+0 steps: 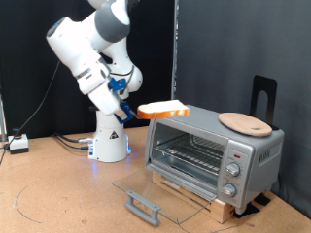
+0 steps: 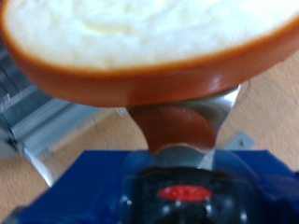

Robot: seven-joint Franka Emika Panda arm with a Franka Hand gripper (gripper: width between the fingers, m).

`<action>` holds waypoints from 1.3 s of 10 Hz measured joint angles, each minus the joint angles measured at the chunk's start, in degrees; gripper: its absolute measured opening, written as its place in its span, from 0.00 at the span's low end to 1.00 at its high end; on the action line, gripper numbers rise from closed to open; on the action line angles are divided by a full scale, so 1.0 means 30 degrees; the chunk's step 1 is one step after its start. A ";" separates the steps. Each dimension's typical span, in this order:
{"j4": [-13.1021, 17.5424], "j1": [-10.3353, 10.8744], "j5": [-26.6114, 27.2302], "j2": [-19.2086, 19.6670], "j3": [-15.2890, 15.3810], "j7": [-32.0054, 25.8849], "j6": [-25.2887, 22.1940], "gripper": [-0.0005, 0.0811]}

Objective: Make a piece of toast with the oven

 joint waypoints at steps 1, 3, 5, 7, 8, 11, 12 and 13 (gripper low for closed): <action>0.0138 -0.0333 -0.0586 0.0376 -0.0274 -0.0300 0.0145 0.52; 0.0620 -0.0959 -0.2165 0.1381 -0.0685 -0.0511 0.0218 0.52; 0.1052 -0.1114 -0.2459 0.2091 -0.0713 -0.0560 0.0206 0.52; 0.0809 -0.0948 -0.2436 0.2183 -0.0713 -0.2579 -0.0311 0.52; 0.0621 -0.0840 -0.2526 0.2421 -0.0596 -0.3330 -0.0144 0.52; 0.0119 -0.0437 -0.2529 0.4155 0.0401 -0.4176 0.3029 0.52; 0.0090 -0.0284 -0.2522 0.4894 0.0750 -0.4176 0.3917 0.52; 0.0078 -0.0126 -0.2364 0.5549 0.1079 -0.4181 0.4570 0.52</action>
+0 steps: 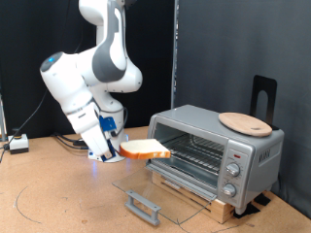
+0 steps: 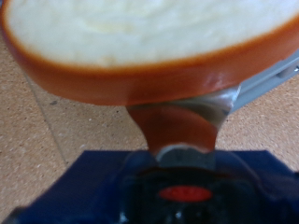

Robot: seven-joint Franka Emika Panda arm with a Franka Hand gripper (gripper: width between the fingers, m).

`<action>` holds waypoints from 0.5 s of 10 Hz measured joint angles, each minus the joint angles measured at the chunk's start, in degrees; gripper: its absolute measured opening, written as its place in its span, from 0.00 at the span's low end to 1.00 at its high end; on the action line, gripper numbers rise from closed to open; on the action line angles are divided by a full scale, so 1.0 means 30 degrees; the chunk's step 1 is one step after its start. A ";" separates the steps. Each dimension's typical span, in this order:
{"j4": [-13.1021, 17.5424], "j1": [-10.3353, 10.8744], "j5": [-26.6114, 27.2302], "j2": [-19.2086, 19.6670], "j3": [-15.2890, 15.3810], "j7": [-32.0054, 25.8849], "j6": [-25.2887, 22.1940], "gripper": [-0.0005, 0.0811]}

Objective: Make a piece of toast with the oven

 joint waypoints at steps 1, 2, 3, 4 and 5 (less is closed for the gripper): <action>-0.0008 0.0212 0.0377 0.0495 0.0289 -0.0003 0.0212 0.52; -0.0083 0.0438 0.1005 0.0722 0.0582 -0.0217 0.0222 0.52; -0.0287 0.0695 0.1580 0.0692 0.0877 -0.0530 0.0203 0.52; -0.0584 0.0960 0.2050 0.0581 0.1207 -0.0781 0.0229 0.52; -0.0965 0.1235 0.2269 0.0392 0.1573 -0.0835 0.0297 0.52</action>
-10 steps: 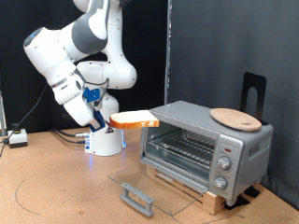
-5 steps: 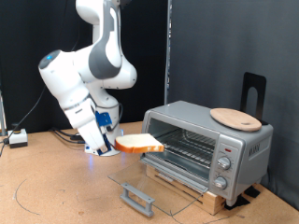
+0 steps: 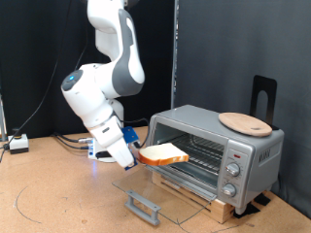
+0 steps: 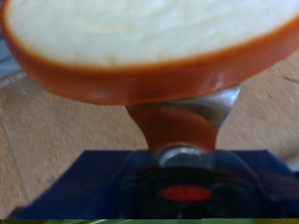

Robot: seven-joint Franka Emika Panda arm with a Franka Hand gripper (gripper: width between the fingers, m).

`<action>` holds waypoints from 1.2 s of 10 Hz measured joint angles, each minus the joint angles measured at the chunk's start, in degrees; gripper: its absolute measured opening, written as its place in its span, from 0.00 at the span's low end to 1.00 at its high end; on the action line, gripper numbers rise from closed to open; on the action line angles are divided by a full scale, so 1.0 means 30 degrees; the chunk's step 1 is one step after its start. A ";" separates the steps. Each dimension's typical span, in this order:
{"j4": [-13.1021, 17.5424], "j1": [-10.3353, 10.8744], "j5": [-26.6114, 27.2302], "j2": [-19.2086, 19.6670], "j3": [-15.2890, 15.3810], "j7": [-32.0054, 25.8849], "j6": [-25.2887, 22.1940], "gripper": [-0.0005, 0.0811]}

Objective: Make a piece of toast with the oven

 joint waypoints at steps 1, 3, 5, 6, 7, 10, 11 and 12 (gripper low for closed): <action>-0.0420 0.0291 0.0212 -0.0245 0.0430 0.0001 0.0249 0.52; -0.1309 0.0961 0.0985 -0.0863 0.1373 0.0036 0.1191 0.52; -0.2025 0.1703 0.1843 -0.1490 0.2467 0.0562 0.2259 0.52; -0.2269 0.2111 0.2559 -0.1835 0.2971 0.0658 0.2674 0.52; -0.2461 0.2516 0.3233 -0.2218 0.3437 0.0751 0.3005 0.52; -0.2935 0.2979 0.1913 -0.3433 0.5349 0.3099 0.4878 0.52; -0.3165 0.2973 0.0783 -0.3802 0.6068 0.3912 0.5873 0.52; -0.3271 0.2911 -0.0220 -0.4174 0.6510 0.4393 0.6155 0.52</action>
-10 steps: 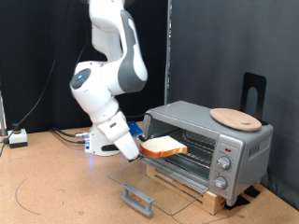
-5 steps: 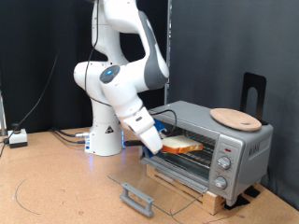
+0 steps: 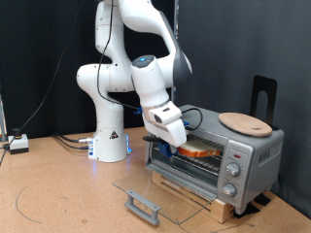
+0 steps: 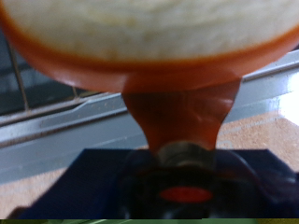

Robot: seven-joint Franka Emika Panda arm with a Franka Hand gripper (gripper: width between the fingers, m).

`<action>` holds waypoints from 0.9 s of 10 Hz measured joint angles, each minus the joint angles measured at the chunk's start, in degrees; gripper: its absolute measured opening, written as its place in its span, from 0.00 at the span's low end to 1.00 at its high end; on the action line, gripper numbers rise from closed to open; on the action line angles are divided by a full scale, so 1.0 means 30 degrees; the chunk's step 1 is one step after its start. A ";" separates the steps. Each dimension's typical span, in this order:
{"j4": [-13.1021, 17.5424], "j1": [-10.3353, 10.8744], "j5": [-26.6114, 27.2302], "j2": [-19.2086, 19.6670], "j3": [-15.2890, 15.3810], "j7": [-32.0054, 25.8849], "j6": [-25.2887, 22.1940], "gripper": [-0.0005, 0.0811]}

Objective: Make a piece of toast with the oven

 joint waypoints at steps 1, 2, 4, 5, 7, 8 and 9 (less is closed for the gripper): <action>-0.0037 -0.0030 -0.0678 -0.0357 0.0174 0.0099 0.0124 0.52; -0.0073 -0.0041 -0.1018 -0.0668 0.0183 0.0002 0.0286 0.52; -0.0151 -0.0163 -0.1263 -0.1251 -0.0019 -0.0830 0.0343 0.52; -0.0207 -0.0269 -0.1363 -0.1496 -0.0243 -0.1387 0.0304 0.52; -0.0262 -0.0620 -0.1652 -0.1853 -0.0727 -0.2225 -0.0068 0.52; -0.0261 -0.0849 -0.1922 -0.1983 -0.0929 -0.2365 -0.0442 0.52; -0.0262 -0.1055 -0.2146 -0.2055 -0.1065 -0.2530 -0.0619 0.52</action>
